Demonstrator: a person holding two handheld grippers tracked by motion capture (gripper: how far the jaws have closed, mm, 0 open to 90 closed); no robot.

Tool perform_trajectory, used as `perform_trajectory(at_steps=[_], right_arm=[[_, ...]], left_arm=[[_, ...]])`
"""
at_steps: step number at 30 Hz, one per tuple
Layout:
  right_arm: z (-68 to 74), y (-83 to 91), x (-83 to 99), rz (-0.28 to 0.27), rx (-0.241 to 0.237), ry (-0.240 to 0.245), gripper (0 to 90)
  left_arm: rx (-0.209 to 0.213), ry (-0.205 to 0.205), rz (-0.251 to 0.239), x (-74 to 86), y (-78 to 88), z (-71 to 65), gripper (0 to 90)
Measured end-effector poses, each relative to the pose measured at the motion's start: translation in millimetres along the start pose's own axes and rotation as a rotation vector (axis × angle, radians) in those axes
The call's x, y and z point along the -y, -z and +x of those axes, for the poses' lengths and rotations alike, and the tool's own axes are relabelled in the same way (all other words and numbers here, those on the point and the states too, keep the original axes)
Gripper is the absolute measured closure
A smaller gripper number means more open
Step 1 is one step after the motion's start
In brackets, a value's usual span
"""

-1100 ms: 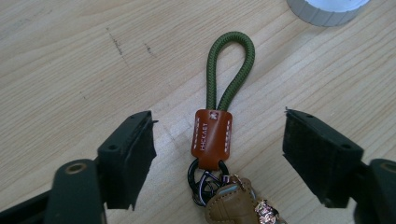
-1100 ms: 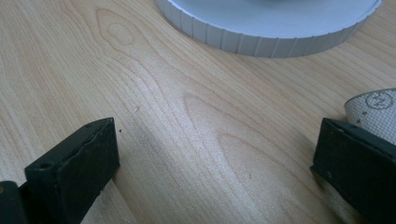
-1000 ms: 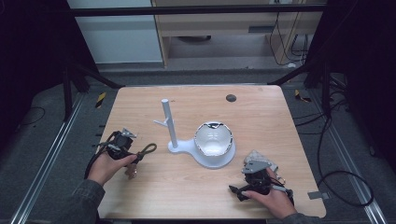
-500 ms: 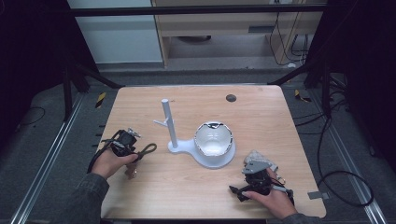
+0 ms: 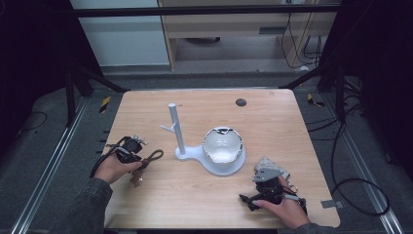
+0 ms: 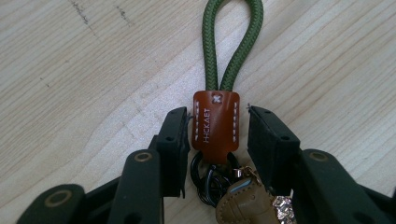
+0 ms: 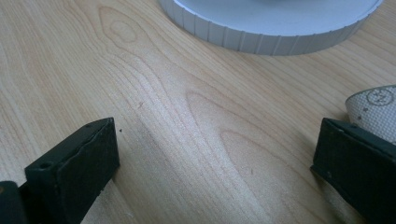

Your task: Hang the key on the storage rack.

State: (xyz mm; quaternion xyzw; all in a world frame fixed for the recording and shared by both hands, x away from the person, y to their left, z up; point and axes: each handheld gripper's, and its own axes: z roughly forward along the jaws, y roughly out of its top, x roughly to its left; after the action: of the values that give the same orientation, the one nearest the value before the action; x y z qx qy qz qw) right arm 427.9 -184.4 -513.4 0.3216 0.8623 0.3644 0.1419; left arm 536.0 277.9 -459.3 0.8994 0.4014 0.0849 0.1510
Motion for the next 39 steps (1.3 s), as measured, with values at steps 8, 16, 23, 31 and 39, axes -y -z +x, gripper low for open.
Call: perform_trajectory(at_steps=[8,16,23,31,39], right_arm=[[0.4,0.5,0.3,0.002,0.001,-0.001,0.2],[0.3,0.5,0.5,0.0,-0.002,0.001,0.2],[0.4,0.6,0.6,0.0,-0.002,0.001,0.2],[0.6,0.7,0.7,0.0,-0.001,0.0,0.2],[0.6,0.7,0.7,0.0,-0.001,0.0,0.2]], left_arm=[[0.003,-0.002,0.008,-1.3,-3.4,1.5,58.7],[0.002,-0.006,0.014,-2.2,-4.4,2.4,62.8],[0.003,-0.009,0.009,-1.5,-5.0,1.4,65.3],[-0.016,-0.02,-0.048,6.8,10.9,-4.2,65.8],[-0.026,-0.02,-0.203,22.8,37.5,-20.1,65.8]])
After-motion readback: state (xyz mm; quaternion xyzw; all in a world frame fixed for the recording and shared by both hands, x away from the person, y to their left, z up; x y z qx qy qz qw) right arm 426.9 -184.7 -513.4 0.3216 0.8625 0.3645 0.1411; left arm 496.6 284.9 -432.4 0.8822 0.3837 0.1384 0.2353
